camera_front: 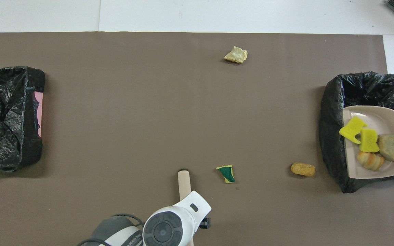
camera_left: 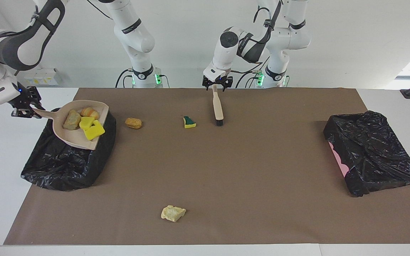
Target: Sweep and dump trash in bin
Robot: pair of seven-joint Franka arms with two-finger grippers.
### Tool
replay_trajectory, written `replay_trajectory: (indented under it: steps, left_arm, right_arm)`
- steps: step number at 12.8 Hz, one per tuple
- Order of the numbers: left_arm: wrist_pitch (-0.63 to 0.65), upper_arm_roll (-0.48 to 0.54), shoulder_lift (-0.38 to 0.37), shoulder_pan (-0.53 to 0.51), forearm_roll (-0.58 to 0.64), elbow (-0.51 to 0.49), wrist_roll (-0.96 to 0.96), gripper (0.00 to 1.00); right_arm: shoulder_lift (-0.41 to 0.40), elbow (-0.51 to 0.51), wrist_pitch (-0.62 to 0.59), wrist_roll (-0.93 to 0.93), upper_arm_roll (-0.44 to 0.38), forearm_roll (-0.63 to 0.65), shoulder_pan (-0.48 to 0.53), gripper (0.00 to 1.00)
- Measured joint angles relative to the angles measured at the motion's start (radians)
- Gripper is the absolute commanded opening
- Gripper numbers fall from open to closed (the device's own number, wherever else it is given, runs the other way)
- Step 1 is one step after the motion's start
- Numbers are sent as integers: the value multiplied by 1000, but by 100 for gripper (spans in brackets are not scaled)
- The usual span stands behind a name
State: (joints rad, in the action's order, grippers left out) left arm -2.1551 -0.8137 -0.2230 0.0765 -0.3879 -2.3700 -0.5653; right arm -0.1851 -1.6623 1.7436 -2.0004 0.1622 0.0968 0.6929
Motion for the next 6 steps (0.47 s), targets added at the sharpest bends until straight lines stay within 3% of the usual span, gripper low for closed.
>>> replay_trajectory:
  steps: [2, 6]
  left_arm:
    - [5, 110, 5, -2, 138, 51, 62, 100]
    - [100, 416, 35, -5, 238, 203, 372, 100]
  right_arm:
    - [-11, 24, 20, -51, -32, 29, 2, 0]
    - [-9, 45, 54, -84, -49, 152, -5, 0]
